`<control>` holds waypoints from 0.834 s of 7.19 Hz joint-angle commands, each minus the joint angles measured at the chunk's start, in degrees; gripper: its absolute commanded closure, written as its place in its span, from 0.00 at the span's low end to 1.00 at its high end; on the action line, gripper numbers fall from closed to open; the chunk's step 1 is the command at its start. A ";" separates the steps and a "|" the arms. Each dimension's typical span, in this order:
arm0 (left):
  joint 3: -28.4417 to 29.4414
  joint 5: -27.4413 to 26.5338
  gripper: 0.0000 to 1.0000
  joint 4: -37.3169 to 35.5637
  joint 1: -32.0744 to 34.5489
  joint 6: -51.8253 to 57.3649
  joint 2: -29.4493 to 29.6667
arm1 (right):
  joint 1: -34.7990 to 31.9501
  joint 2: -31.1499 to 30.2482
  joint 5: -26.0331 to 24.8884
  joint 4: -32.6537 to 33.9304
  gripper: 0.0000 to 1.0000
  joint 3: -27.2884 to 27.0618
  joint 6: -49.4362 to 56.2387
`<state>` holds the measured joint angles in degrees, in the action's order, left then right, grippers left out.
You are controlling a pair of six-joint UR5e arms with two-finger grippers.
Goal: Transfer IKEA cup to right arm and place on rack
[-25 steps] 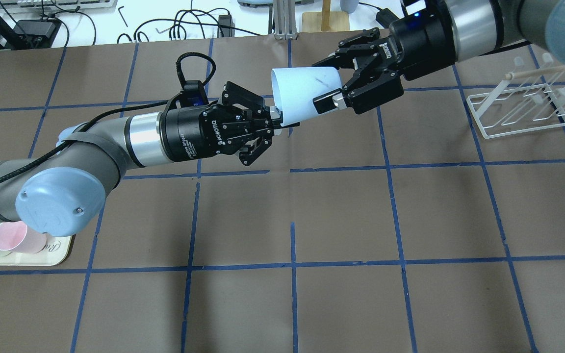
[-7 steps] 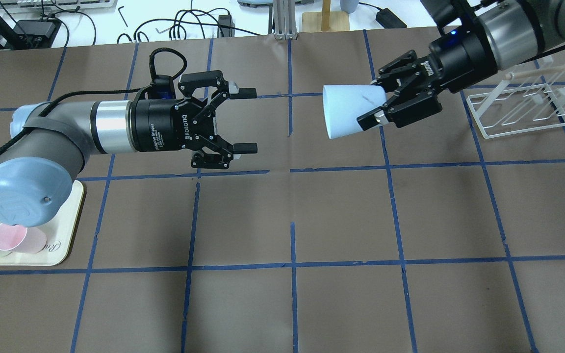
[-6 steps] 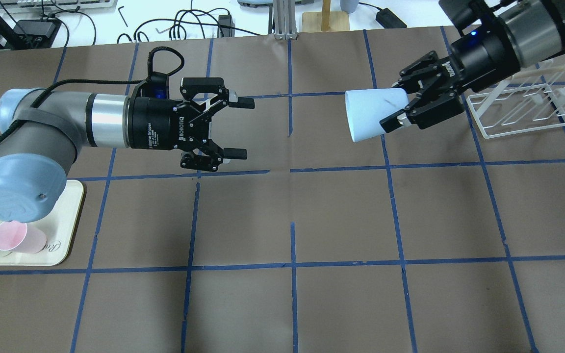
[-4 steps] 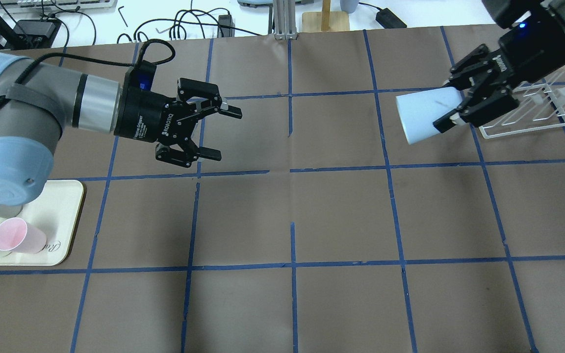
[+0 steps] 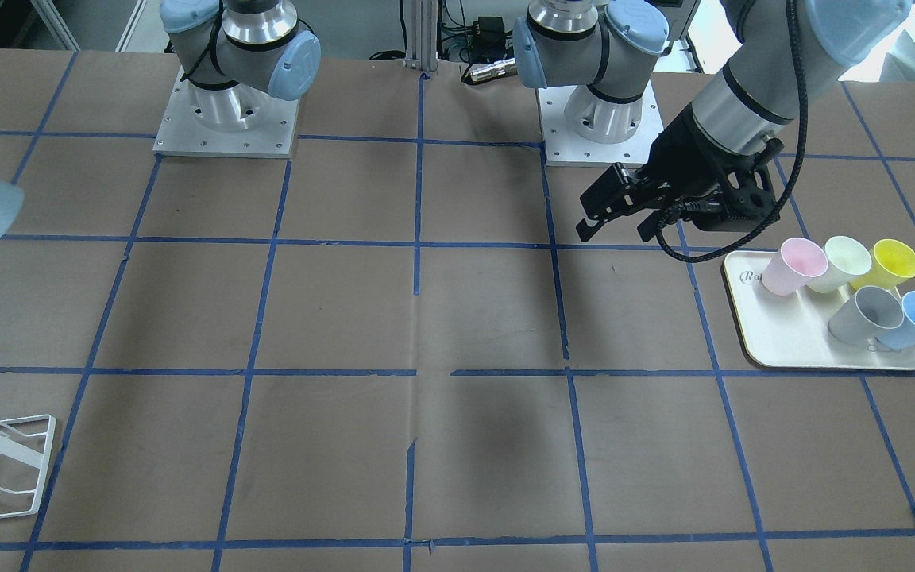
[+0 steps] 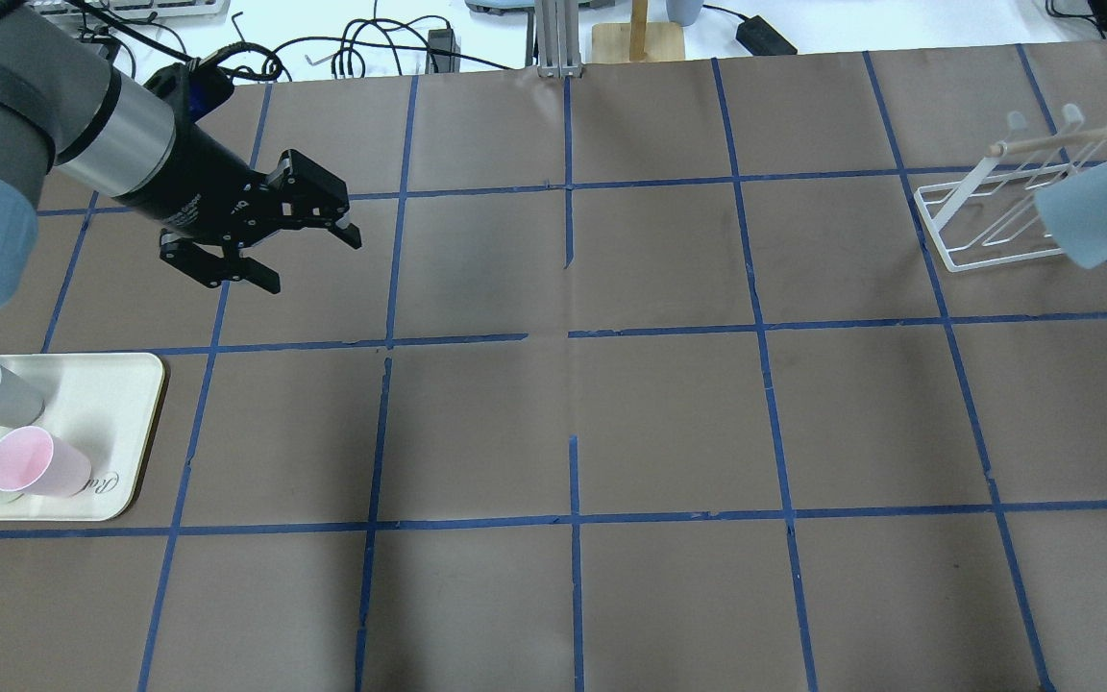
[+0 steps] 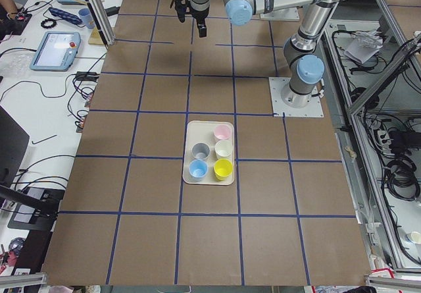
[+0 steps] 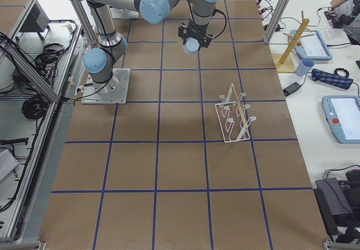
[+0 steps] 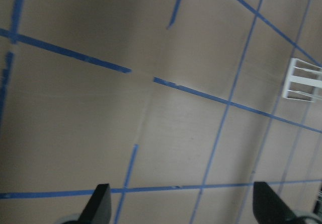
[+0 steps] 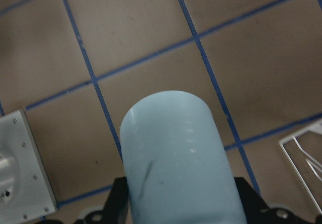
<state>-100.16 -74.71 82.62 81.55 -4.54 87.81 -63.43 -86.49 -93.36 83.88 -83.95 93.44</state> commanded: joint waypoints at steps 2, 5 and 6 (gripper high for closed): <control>0.58 -14.12 0.00 0.87 1.67 1.99 -0.10 | -0.37 7.28 -13.40 9.89 0.77 -1.82 -5.18; -0.04 -16.26 0.00 -0.44 7.56 1.99 0.34 | -1.51 11.24 -14.21 17.43 0.76 -1.92 -5.46; 0.13 -16.08 0.00 0.34 7.74 2.77 -0.35 | -3.78 11.77 -15.35 18.24 0.76 -1.74 -5.99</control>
<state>-100.18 -90.85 82.54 88.60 -2.35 87.96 -65.27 -75.83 -107.66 100.23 -85.81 87.94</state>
